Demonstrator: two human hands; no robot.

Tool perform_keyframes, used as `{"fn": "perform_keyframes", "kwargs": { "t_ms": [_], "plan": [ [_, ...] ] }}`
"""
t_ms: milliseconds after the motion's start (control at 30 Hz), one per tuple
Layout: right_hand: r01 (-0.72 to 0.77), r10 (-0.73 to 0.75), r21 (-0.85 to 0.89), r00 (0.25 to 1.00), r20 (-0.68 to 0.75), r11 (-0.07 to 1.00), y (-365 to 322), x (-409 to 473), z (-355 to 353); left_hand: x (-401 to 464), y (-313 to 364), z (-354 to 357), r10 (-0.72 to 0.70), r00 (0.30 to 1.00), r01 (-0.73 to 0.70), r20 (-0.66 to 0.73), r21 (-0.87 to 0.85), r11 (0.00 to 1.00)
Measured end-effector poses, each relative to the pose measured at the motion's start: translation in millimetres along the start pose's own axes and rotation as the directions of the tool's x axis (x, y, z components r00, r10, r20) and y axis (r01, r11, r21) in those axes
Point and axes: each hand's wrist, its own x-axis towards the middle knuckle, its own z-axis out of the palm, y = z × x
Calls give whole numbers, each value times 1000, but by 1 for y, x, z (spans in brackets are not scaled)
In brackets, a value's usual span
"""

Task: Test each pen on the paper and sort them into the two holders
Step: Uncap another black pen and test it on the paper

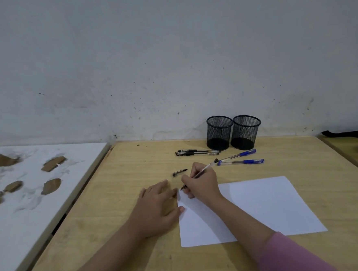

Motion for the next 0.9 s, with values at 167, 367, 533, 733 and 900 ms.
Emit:
{"fn": "perform_keyframes", "kwargs": {
  "t_ms": [167,367,533,733,900],
  "plan": [
    [46,-46,0,998,39,999,2,-1,0,1,0,2,-13,1000,13,-19,-9,1000],
    [48,-50,23,997,56,999,5,1,1,1,-1,5,13,999,-12,-43,23,1000],
    [33,-32,-15,998,53,999,5,2,1,0,-1,5,31,997,-31,-68,3,1000],
    [39,-37,-31,998,58,999,4,1,0,1,-2,6,33,997,-32,-65,13,999],
    [31,-30,-21,998,47,999,3,1,1,1,-1,6,32,997,-32,-72,10,999]
  ]
}}
